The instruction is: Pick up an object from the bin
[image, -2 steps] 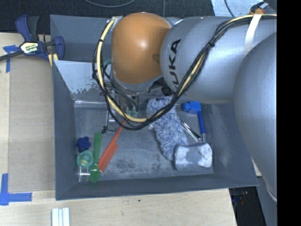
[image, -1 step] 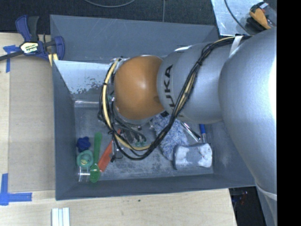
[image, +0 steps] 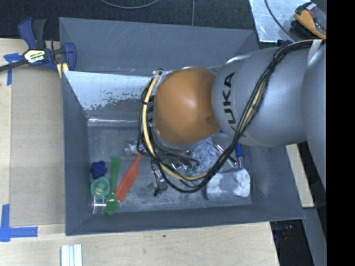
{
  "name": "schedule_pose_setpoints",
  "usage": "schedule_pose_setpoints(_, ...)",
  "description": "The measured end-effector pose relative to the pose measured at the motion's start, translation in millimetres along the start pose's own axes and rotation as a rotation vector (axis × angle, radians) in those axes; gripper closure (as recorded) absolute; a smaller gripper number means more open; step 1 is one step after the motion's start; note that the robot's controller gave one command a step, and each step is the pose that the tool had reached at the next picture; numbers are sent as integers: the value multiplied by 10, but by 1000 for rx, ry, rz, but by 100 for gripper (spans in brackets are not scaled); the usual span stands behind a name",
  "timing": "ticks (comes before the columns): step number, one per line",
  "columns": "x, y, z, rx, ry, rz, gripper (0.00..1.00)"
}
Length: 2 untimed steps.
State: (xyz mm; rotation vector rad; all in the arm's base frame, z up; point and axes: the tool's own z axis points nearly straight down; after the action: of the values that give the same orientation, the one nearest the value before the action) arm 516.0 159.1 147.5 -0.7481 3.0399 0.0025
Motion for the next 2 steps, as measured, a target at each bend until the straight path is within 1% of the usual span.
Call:
schedule_pose_setpoints(1, 45, 390, 477, -4, 11, -152, 0)
schedule_pose_setpoints(2, -237, 232, 770, 5, -10, -355, 0)
